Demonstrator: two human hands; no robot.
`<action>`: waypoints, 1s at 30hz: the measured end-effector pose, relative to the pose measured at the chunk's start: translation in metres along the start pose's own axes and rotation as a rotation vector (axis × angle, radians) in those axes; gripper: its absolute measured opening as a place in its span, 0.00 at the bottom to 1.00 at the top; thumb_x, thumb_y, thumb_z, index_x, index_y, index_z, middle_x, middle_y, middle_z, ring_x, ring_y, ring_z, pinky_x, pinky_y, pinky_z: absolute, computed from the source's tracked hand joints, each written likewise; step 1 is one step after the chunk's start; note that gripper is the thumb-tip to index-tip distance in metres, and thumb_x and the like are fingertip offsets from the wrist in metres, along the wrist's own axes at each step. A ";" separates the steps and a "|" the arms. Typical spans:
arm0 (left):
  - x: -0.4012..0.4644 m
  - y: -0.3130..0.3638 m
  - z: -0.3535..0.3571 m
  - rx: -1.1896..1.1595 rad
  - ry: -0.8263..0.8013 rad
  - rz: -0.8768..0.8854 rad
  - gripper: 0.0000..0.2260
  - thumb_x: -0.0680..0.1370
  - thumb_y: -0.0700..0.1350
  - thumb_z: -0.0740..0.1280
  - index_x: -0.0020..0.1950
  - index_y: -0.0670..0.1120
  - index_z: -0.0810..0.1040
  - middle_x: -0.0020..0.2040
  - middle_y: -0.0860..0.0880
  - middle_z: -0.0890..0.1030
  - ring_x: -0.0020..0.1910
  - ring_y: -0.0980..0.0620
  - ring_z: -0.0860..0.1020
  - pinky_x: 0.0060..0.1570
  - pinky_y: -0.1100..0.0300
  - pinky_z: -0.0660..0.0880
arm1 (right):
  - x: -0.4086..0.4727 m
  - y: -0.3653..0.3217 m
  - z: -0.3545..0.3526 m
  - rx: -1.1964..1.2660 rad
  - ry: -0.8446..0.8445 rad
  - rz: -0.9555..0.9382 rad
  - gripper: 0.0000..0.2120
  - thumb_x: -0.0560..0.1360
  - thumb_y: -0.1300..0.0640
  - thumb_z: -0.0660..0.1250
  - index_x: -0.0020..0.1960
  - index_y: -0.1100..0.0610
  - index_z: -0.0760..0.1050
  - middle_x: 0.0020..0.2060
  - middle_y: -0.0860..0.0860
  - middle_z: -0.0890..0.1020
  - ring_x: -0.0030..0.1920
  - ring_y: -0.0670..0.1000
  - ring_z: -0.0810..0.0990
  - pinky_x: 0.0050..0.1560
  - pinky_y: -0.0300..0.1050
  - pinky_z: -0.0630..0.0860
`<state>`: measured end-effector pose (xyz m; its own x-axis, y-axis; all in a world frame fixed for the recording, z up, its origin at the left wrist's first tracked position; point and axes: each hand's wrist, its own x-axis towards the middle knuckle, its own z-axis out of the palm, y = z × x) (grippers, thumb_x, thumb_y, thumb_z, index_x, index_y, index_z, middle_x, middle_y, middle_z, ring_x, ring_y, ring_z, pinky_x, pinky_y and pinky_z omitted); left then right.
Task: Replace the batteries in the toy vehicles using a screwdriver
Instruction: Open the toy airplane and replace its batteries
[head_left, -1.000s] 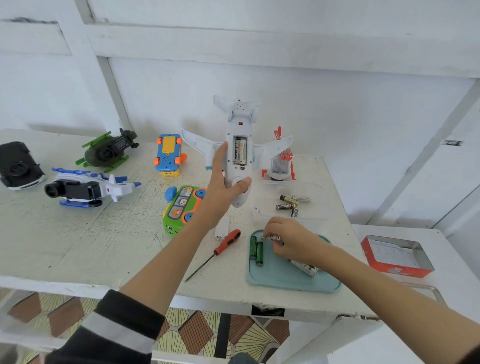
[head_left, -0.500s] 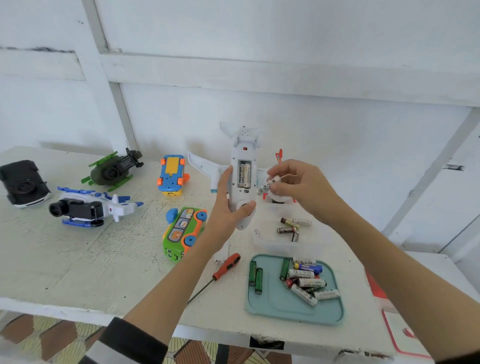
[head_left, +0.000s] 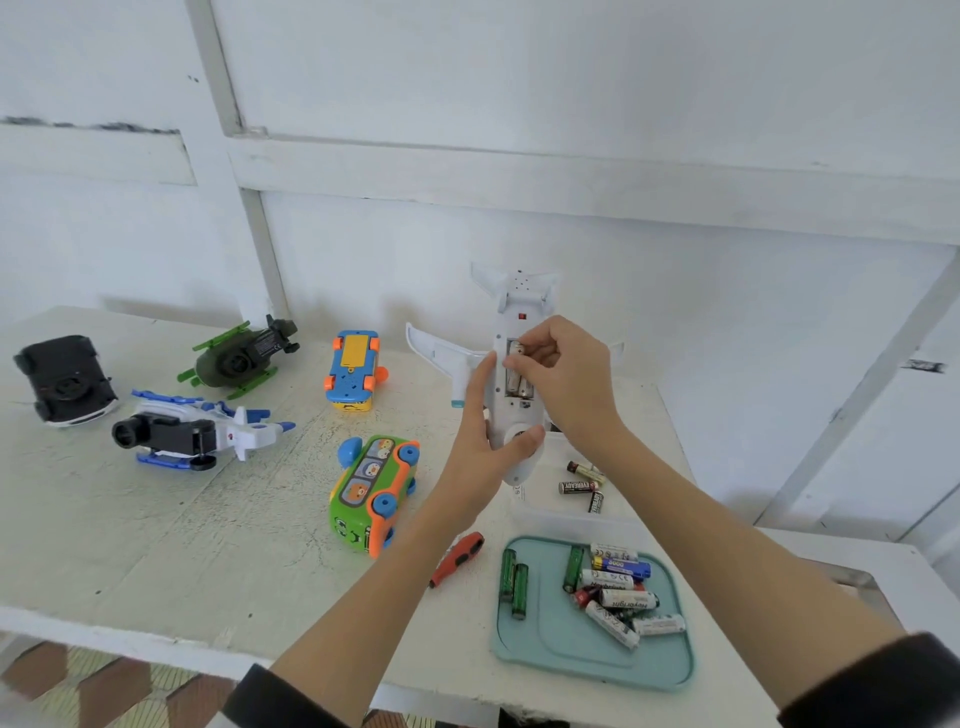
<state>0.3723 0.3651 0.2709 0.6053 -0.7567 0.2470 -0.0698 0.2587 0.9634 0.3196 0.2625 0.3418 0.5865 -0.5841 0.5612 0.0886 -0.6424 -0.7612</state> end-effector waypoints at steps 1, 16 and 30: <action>0.000 0.001 0.001 -0.002 0.004 -0.001 0.35 0.77 0.34 0.67 0.72 0.63 0.56 0.66 0.57 0.75 0.55 0.57 0.80 0.51 0.65 0.76 | -0.001 0.002 0.001 -0.031 0.013 -0.045 0.07 0.66 0.67 0.73 0.41 0.64 0.76 0.36 0.54 0.78 0.34 0.43 0.74 0.39 0.34 0.73; -0.004 0.012 0.002 -0.018 -0.037 0.066 0.35 0.76 0.38 0.69 0.72 0.65 0.56 0.76 0.47 0.64 0.71 0.46 0.70 0.61 0.62 0.74 | -0.005 0.023 0.002 -0.263 -0.009 -0.415 0.05 0.68 0.68 0.70 0.34 0.67 0.77 0.35 0.58 0.74 0.38 0.55 0.72 0.43 0.36 0.67; -0.004 0.023 -0.006 0.003 0.005 0.099 0.34 0.78 0.33 0.66 0.73 0.60 0.55 0.74 0.46 0.68 0.57 0.56 0.77 0.51 0.67 0.75 | 0.005 0.009 -0.010 -0.243 -0.143 -0.373 0.10 0.68 0.61 0.69 0.48 0.61 0.82 0.43 0.56 0.79 0.47 0.56 0.77 0.48 0.43 0.71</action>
<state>0.3736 0.3776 0.2910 0.5993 -0.7245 0.3404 -0.1318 0.3301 0.9347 0.3156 0.2490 0.3410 0.6572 -0.2275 0.7185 0.1334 -0.9032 -0.4080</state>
